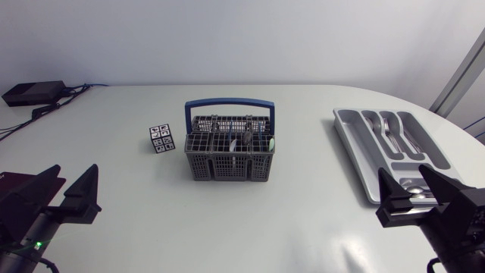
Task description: Transfer all utensils from the basket to the drawer tray.
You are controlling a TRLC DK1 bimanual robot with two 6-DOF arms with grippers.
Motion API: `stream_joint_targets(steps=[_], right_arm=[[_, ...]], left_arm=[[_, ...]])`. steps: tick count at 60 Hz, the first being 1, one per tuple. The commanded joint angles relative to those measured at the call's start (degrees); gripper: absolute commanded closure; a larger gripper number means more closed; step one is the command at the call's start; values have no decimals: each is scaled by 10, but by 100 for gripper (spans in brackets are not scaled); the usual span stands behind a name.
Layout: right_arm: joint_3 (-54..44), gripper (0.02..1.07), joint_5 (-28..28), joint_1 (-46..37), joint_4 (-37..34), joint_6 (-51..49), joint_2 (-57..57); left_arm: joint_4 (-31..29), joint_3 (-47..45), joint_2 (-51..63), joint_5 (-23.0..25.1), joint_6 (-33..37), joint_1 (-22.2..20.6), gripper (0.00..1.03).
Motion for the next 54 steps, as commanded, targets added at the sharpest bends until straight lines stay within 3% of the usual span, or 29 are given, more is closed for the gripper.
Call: stream_joint_targets(steps=[1, 34, 54], right_arm=[[-11, 6, -1, 4, 6, 8, -3], [2, 6, 9, 11, 16, 7, -3], [24, 7, 7, 11, 34, 0, 22]], left_arm=[[-3, -23, -6, 3, -14, -2, 4], [-5, 20, -1, -9, -23, 2, 4], [-4, 96, 105, -9, -41, -23, 5]])
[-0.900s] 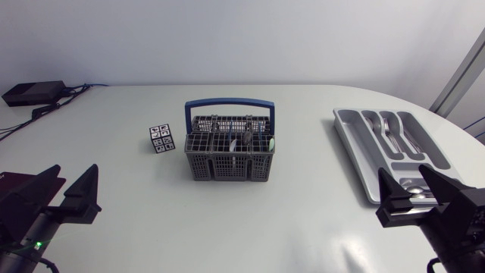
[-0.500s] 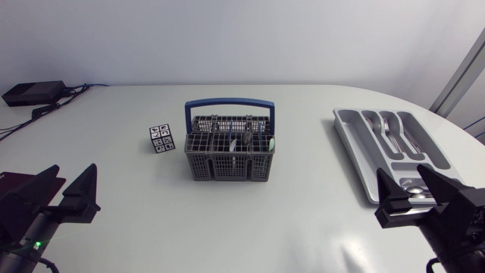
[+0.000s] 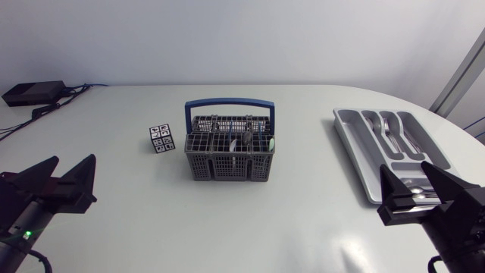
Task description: Transfer all utensils from the basket to the drawer tray.
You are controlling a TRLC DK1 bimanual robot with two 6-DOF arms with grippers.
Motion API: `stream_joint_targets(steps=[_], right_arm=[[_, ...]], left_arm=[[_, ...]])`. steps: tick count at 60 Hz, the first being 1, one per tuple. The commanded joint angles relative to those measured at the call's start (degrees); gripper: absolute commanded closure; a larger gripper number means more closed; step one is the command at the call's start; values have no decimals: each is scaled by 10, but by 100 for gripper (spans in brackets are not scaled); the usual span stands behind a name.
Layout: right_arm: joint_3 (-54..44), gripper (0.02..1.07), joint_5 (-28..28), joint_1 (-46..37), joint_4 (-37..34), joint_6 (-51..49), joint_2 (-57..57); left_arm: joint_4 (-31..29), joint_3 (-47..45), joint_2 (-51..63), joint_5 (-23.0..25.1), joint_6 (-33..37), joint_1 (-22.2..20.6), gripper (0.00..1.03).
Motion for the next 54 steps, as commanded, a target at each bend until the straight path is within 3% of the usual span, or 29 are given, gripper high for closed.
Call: stream_joint_targets(steps=[1, 13, 25, 29, 39, 54], right_arm=[[20, 7, 3, 4, 23, 1, 27], [74, 7, 5, 4, 59, 9, 168], [121, 7, 6, 13, 54, 34, 264], [134, 7, 13, 19, 47, 36, 282], [175, 7, 36, 37, -6, 37, 338], [277, 7, 42, 46, -143, 24, 465]], left_arm=[[2, 35, 33, -3, -17, -7, 5], [-11, 114, 166, -19, -27, -40, 8], [-104, 228, 328, -131, -9, -162, 7], [-150, 273, 384, -138, 12, -189, 7], [-204, 360, 498, -139, 111, -231, 7], [-259, 462, 607, -139, 112, -299, 8]])
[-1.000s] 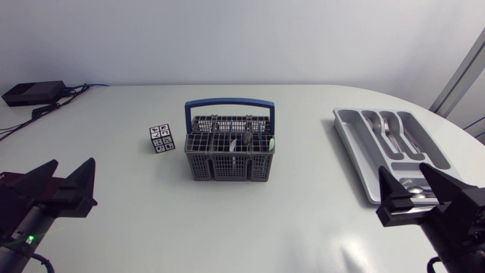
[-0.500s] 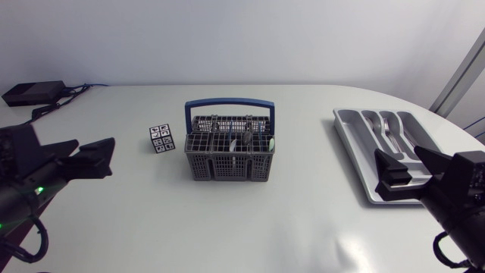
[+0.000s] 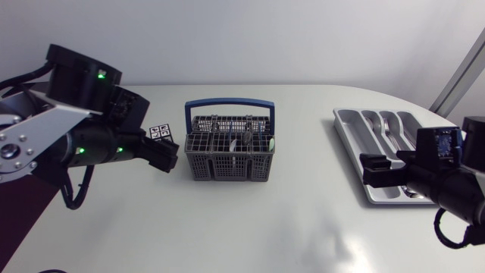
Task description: Transfer all utensils from the basket to the drawer tray.
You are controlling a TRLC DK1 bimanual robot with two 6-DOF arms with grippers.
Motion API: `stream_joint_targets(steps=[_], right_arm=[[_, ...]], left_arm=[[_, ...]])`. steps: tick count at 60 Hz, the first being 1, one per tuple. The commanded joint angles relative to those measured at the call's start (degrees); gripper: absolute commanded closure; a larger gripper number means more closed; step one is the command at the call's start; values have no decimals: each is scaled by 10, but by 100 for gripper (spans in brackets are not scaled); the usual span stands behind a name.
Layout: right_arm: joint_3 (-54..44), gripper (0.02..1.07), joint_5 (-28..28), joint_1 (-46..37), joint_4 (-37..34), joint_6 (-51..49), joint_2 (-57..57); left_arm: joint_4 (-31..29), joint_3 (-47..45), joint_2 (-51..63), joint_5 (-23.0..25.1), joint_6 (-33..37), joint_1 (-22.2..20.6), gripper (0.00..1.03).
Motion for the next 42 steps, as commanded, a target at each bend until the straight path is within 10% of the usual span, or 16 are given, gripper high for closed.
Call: stream_joint_targets(steps=[1, 15, 42], right_arm=[[44, 7, 0, 8, -38, -1, 52], [85, 7, -137, -3, -84, -52, 101], [125, 12, -130, 38, -102, -66, 174]], left_arm=[[-22, 54, 33, -4, 13, -19, 8], [-67, 150, 125, -4, 13, -87, 8], [-72, 254, 278, -88, -10, -174, 13]])
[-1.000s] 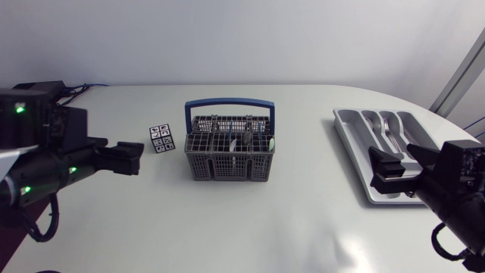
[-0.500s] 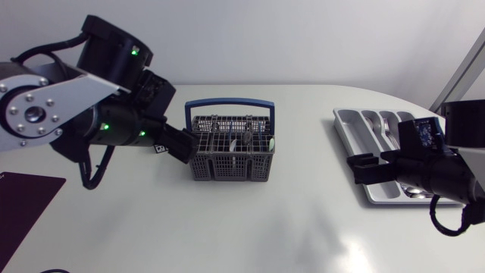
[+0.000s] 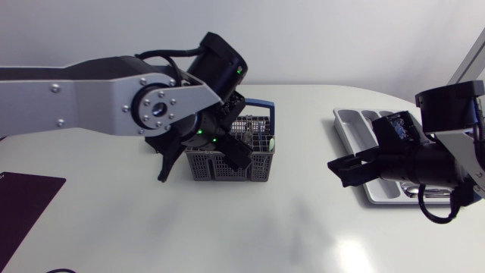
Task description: Transfer all utensils from the basket to the drawer tray.
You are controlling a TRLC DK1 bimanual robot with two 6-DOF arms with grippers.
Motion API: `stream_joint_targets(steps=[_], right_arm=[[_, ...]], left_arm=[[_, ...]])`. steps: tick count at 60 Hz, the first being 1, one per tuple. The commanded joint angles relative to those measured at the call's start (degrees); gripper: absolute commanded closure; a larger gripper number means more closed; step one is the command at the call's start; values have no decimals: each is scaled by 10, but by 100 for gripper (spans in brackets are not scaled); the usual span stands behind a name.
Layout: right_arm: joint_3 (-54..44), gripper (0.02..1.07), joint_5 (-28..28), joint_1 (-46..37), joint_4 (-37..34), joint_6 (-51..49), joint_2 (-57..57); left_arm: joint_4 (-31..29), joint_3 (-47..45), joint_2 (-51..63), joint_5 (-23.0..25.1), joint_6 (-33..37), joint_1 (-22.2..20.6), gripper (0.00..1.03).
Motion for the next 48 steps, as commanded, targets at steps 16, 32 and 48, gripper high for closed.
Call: stream_joint_targets(steps=[16, 32, 48], right_arm=[[14, 12, 2, 11, 9, -5, 30], [9, 12, 5, 17, 14, -4, 35], [5, 12, 9, 21, 19, -4, 37]], left_arm=[[-6, 79, 97, -72, -20, -4, 26], [-6, 101, 127, -86, -23, 1, 55], [-7, 100, 142, -86, -23, 4, 76]])
